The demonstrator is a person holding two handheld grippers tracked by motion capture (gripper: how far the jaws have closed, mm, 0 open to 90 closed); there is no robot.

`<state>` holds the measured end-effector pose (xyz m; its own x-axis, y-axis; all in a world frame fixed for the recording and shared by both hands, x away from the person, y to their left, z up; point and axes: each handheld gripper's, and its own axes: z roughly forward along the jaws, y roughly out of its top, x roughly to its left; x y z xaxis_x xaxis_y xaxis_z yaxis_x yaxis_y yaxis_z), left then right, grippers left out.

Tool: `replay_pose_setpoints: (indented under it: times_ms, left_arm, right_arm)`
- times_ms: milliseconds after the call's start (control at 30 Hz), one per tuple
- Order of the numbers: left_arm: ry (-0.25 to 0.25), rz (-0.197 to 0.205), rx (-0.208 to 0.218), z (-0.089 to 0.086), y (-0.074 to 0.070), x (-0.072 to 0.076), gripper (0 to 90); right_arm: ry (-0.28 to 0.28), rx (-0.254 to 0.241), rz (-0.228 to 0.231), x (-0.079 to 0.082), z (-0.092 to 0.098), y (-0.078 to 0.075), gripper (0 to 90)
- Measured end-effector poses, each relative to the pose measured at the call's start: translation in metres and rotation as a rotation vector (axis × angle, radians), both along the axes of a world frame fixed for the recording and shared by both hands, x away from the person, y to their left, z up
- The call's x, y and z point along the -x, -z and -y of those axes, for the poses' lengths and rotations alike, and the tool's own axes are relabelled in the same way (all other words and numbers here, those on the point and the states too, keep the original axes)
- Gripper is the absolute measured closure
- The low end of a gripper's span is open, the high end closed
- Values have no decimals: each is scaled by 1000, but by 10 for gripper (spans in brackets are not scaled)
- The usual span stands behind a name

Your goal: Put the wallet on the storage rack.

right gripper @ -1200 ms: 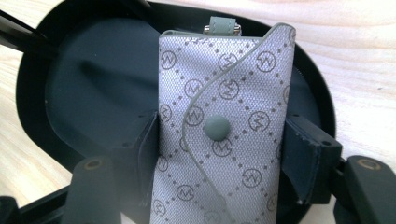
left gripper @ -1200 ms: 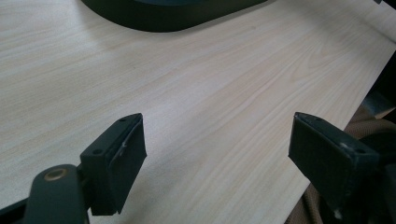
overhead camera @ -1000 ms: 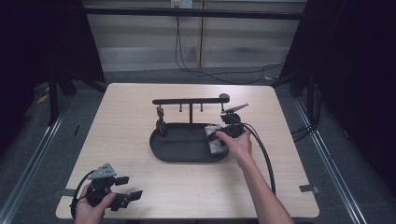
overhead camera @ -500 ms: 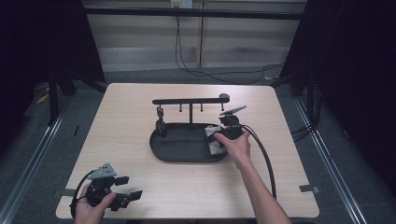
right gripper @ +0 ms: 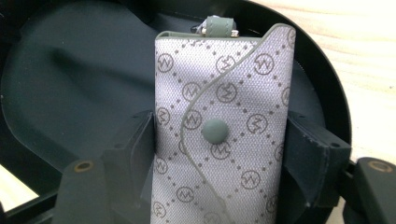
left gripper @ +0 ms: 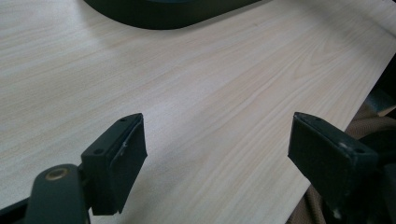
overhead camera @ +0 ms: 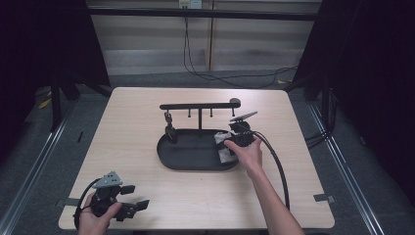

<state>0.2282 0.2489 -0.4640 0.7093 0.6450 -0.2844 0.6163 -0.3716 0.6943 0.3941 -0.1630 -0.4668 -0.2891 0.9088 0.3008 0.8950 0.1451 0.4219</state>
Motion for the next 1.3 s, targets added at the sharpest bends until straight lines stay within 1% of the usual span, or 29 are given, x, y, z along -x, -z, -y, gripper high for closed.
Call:
replay_pose_setpoints:
  times_ms: [67,100,133,167,233,367,400,467,500,533,600,700,833,867,900,967,1000,1033,1067,1200,1300]
  left_arm:
    - [-1,0,-1,0,0,0,191]
    - [-1,0,0,0,0,0,191]
    - [0,-1,1,0,0,0,191]
    - [1,-2,1,0,0,0,191]
    - [0,-1,0,0,0,0,191]
    - [-1,0,0,0,0,0,191]
    - [-2,1,-1,0,0,0,191]
    - [-5,1,1,0,0,0,191]
    - [-7,3,0,0,0,0,191]
    - [-5,5,-3,0,0,0,192]
    - [-6,3,0,0,0,0,192]
    - [-9,4,-1,1,0,-1,192]
    - [-11,5,-3,1,0,-2,193]
    - [-11,6,-4,1,0,-2,193]
    - [-8,7,-5,1,0,-2,193]
    - [-8,5,-9,2,1,-2,194]
    - [-7,4,-8,2,1,-2,194]
    - [-7,3,-9,3,1,-2,194]
    - [-6,5,-11,3,1,-2,194]
    - [-9,4,-10,2,1,-2,194]
    - [-14,5,-10,2,1,-2,194]
  right_arm:
    - [-3,-9,6,0,0,-1,295]
    - [-3,-5,10,0,-1,-2,294]
    - [-9,13,16,1,-1,-2,295]
    - [-2,17,21,1,-1,-3,294]
    - [5,12,20,1,-1,-3,287]
    - [7,12,34,2,0,-4,276]
    - [5,10,42,3,1,-4,273]
    - [3,-20,67,5,2,-6,272]
    - [6,-24,75,6,4,-6,267]
    - [8,-27,68,7,4,-7,257]
    - [7,-26,72,10,8,-7,252]
    - [8,-36,95,14,13,-11,250]
    - [4,-46,151,21,20,-21,241]
    - [2,-46,157,22,23,-21,235]
    - [6,-52,165,24,26,-22,233]
    - [19,-45,188,29,34,-22,219]
    - [25,-56,191,30,37,-22,214]
    - [28,-72,205,33,41,-22,216]
    - [37,-74,216,35,44,-23,216]
    - [35,-69,236,43,53,-24,209]
    - [50,-73,257,51,59,-27,212]
